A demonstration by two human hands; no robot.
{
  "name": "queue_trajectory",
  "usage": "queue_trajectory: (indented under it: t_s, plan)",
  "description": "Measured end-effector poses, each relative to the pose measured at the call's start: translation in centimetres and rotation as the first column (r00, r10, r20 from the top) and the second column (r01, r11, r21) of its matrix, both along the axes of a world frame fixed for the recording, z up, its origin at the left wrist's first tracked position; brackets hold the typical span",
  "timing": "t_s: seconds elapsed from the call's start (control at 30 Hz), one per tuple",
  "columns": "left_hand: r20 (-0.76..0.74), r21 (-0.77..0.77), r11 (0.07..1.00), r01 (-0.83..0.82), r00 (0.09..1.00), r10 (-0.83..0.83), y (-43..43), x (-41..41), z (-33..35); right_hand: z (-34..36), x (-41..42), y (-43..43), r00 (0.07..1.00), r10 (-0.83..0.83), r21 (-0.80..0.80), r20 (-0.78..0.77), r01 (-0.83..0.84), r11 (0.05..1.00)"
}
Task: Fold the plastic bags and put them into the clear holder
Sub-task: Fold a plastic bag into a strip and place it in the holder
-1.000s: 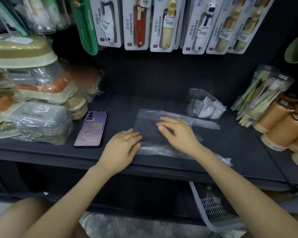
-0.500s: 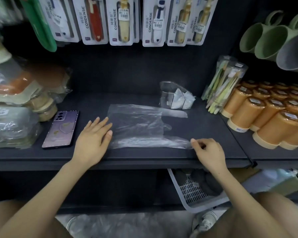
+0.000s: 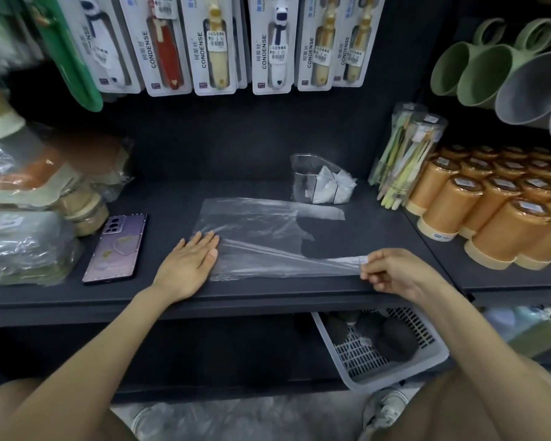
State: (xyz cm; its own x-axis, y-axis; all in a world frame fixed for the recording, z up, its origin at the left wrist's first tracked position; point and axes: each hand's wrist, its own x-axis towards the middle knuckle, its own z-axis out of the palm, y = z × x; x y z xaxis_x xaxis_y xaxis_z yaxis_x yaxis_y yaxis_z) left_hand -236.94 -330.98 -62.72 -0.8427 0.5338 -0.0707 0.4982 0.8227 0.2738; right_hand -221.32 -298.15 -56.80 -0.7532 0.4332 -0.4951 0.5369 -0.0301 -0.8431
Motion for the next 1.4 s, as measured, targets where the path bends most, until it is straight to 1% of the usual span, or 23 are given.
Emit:
queue_trajectory:
  t_s: [0.13,0.2,0.23,0.27,0.33,0.4,0.43,0.47,0.53,0.6,0.67,0.73,0.8,0.83,0.93,1.07,1.13,1.17,1.23,1.27,1.3,1.33,1.4]
  plan:
    - [0.000,-0.022,0.999,0.024,1.000,-0.024,0.1,0.4,-0.2,-0.4,-0.4,0.0,0.987,0.098,0.269,0.130,-0.130,0.954]
    - [0.005,0.055,0.998,0.028,1.000,-0.029,-0.4,0.6,-0.3,-0.3,-0.4,-0.1,0.971,0.167,0.412,0.168,-0.224,0.884]
    - [-0.015,0.101,0.994,0.031,0.999,-0.030,-0.8,0.8,-0.2,-0.1,-0.4,-0.1,0.959,0.198,0.506,0.203,-0.275,0.817]
    - [-0.066,0.137,0.990,0.042,0.997,-0.033,-1.1,0.9,-0.2,0.2,-0.4,-0.3,0.945,0.208,0.620,0.252,-0.323,0.715]
    - [-0.170,0.170,0.982,0.082,0.984,-0.053,-1.3,1.1,0.1,0.9,-0.5,-1.8,0.930,0.164,0.816,0.328,-0.367,0.448]
    - [-0.225,0.158,0.982,0.107,0.972,-0.070,-0.9,1.2,0.6,1.4,-0.9,-4.4,0.937,0.117,0.912,0.330,-0.348,0.218]
    - [-0.223,0.130,0.985,0.111,0.971,-0.080,-0.5,1.3,0.9,1.4,-1.3,-5.8,0.941,0.128,0.932,0.314,-0.331,0.145]
    - [-0.205,0.089,0.990,0.112,0.975,-0.092,0.0,1.4,1.0,1.3,-1.8,-7.2,0.940,0.155,0.941,0.304,-0.322,0.107]
    - [-0.141,0.010,0.993,0.116,0.983,-0.113,0.7,1.7,0.7,0.3,-2.9,-9.5,0.939,0.204,0.947,0.278,-0.303,0.107]
    - [-0.085,-0.044,0.993,0.114,0.989,-0.117,1.0,2.0,0.0,-0.4,-4.0,-10.9,0.964,0.231,0.979,0.135,-0.166,0.119]
    - [-0.072,-0.072,0.991,0.109,0.991,-0.115,1.0,2.1,-0.5,-1.1,-5.0,-11.9,0.944,0.329,0.987,0.021,-0.071,0.142]
    - [-0.071,-0.062,0.992,0.108,0.991,-0.112,1.0,2.1,-0.7,-2.3,-5.7,-13.1,0.870,0.487,0.957,0.076,-0.200,0.208]
    - [-0.077,-0.060,0.992,0.107,0.991,-0.111,1.1,2.1,-0.6,-4.1,-6.1,-14.0,0.785,0.604,0.922,0.137,-0.324,0.213]
    - [-0.081,-0.063,0.993,0.104,0.991,-0.109,1.1,2.1,-0.6,-4.8,-6.3,-14.1,0.762,0.623,0.910,0.178,-0.368,0.190]
    - [-0.093,-0.070,0.991,0.112,0.989,-0.118,1.0,2.2,-0.6,-6.0,-6.2,-12.0,0.767,0.551,0.872,0.328,-0.470,0.135]
    - [-0.100,-0.064,0.991,0.121,0.987,-0.127,1.0,2.2,-0.7,-6.0,-3.5,-6.2,0.807,0.433,0.855,0.401,-0.499,0.139]
    - [-0.066,-0.073,0.988,0.133,0.988,-0.138,1.0,2.2,-0.4,-5.4,-2.1,-4.3,0.818,0.385,0.844,0.427,-0.514,0.154]
    - [-0.004,-0.051,0.989,0.138,0.990,-0.139,0.9,2.1,0.1,-4.9,-2.0,-3.9,0.823,0.378,0.843,0.423,-0.511,0.169]
    - [0.151,0.168,0.985,0.038,0.986,-0.064,0.9,1.8,1.6,-3.6,-3.0,-4.4,0.849,0.397,0.872,0.348,-0.449,0.197]
    - [0.187,0.289,0.956,-0.045,0.982,-0.010,1.0,1.4,2.5,-2.9,-4.1,-5.1,0.857,0.421,0.891,0.296,-0.407,0.201]
    - [0.167,0.365,0.925,-0.105,0.985,0.046,1.3,0.7,3.2,-2.1,-5.4,-6.1,0.855,0.449,0.905,0.260,-0.377,0.194]
    - [0.077,0.359,0.926,-0.114,0.993,0.092,1.8,-0.2,3.6,-1.7,-7.1,-7.3,0.847,0.475,0.915,0.239,-0.360,0.181]
    - [-0.126,0.228,0.970,-0.080,0.986,0.111,3.1,-2.5,3.8,-1.8,-10.9,-9.8,0.825,0.518,0.925,0.228,-0.350,0.150]
